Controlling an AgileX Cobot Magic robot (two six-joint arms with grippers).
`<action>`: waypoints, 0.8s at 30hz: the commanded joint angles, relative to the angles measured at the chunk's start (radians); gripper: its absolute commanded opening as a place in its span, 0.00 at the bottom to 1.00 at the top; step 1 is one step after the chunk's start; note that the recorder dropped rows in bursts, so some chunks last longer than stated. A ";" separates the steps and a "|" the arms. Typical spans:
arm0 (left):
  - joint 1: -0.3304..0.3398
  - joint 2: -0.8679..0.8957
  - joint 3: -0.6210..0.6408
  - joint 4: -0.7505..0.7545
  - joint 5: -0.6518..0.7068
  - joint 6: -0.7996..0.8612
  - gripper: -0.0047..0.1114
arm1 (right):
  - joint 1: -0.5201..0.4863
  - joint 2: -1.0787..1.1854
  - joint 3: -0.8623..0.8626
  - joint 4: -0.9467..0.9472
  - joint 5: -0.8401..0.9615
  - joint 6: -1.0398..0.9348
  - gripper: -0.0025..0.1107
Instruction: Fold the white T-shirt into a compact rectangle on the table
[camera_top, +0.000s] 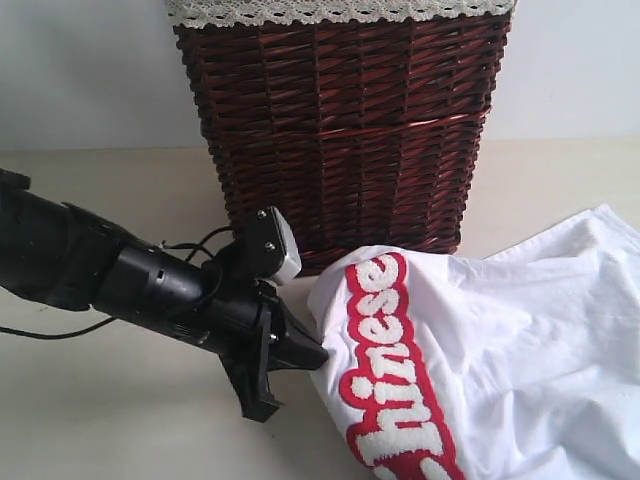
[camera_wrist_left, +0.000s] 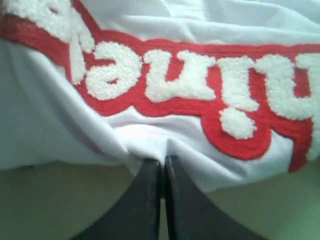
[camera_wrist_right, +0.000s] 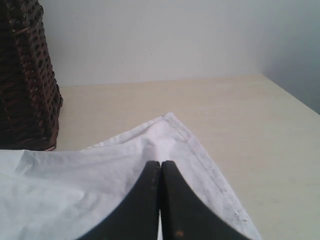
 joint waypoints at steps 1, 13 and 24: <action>-0.006 -0.107 -0.007 0.117 -0.014 0.001 0.04 | 0.002 -0.006 0.004 -0.002 -0.010 0.000 0.02; -0.008 -0.284 -0.077 0.456 0.314 -0.069 0.04 | 0.002 -0.006 0.004 -0.002 -0.010 0.000 0.02; -0.008 -0.071 -0.092 -0.015 0.028 -0.061 0.50 | 0.002 -0.006 0.004 -0.002 -0.010 0.000 0.02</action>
